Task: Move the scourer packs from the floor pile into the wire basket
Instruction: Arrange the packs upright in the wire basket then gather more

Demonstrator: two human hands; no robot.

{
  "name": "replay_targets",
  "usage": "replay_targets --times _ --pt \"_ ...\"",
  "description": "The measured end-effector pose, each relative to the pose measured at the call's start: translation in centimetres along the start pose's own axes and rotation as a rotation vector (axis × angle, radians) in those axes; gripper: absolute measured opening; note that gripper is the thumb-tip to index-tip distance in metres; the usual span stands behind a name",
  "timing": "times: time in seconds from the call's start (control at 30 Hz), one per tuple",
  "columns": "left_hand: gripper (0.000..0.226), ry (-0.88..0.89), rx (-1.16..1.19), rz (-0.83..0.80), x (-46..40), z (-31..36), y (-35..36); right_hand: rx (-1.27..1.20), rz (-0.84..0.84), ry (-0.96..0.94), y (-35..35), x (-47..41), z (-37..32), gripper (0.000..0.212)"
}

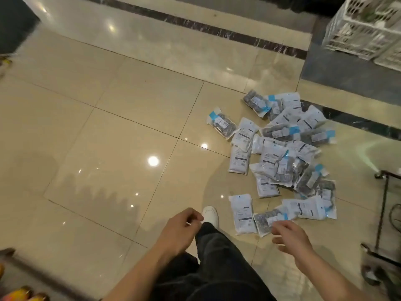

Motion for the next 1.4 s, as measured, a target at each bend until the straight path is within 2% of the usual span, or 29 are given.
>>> replay_targets --times 0.2,0.33,0.47,0.67,0.83,0.93,1.03,1.1,1.17,1.23,1.3,1.4 --pt "0.013 -0.025 -0.097 0.057 -7.5 4.0 -7.7 -0.115 -0.01 0.01 1.1 -2.4 -8.5 0.013" --pt "0.015 -0.075 -0.047 0.056 -15.2 7.2 -10.6 -0.199 0.013 0.046 1.5 -4.9 -13.9 0.012" --pt "0.014 -0.109 -0.043 -0.018 -25.4 11.3 -12.0 -0.232 0.047 0.098 2.0 -8.6 -19.1 0.016" --pt "0.015 -0.049 -0.219 -0.132 -41.2 16.3 -11.3 -0.257 0.077 0.177 5.2 -19.1 -26.4 0.021" --pt "0.015 -0.051 -0.39 -0.23 -54.0 15.0 -7.3 -0.314 -0.011 0.225 9.5 -31.7 -29.5 0.024" --pt "0.02 -0.054 -0.493 -0.261 -61.5 12.5 -4.9 -0.267 -0.04 0.235 12.1 -40.1 -29.4 0.029" --pt "0.036 0.005 -0.661 -0.302 -68.6 9.0 -2.6 -0.178 0.008 0.181 13.5 -49.0 -28.3 0.032" --pt "0.05 -0.021 -0.682 -0.318 -73.0 6.4 -0.8 -0.147 0.057 0.156 14.0 -54.5 -27.4 0.043" --pt "0.06 -0.048 -0.558 -0.263 -76.4 5.2 0.6 -0.116 0.1 0.144 13.8 -58.0 -27.1 0.06" --pt "0.063 -0.194 -0.242 -0.147 -80.4 3.7 2.0 -0.095 0.136 0.138 14.0 -62.3 -26.7 0.07" --pt "0.062 -0.362 0.152 -0.083 -84.0 2.3 4.4 -0.069 0.183 0.133 14.1 -66.5 -26.3 0.078" --pt "0.054 -0.435 0.408 -0.075 -87.8 1.2 7.2 -0.039 0.248 0.144 14.3 -71.3 -26.3 0.088"
Point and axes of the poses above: each hand's wrist, its own x-axis away from the middle knuckle, its own y-axis out of the palm, z = x × y, the point moved 4 cm from there along -x, towards the middle knuckle, and after that the axes turned 13 degrees about x, right-handed, at the moved point
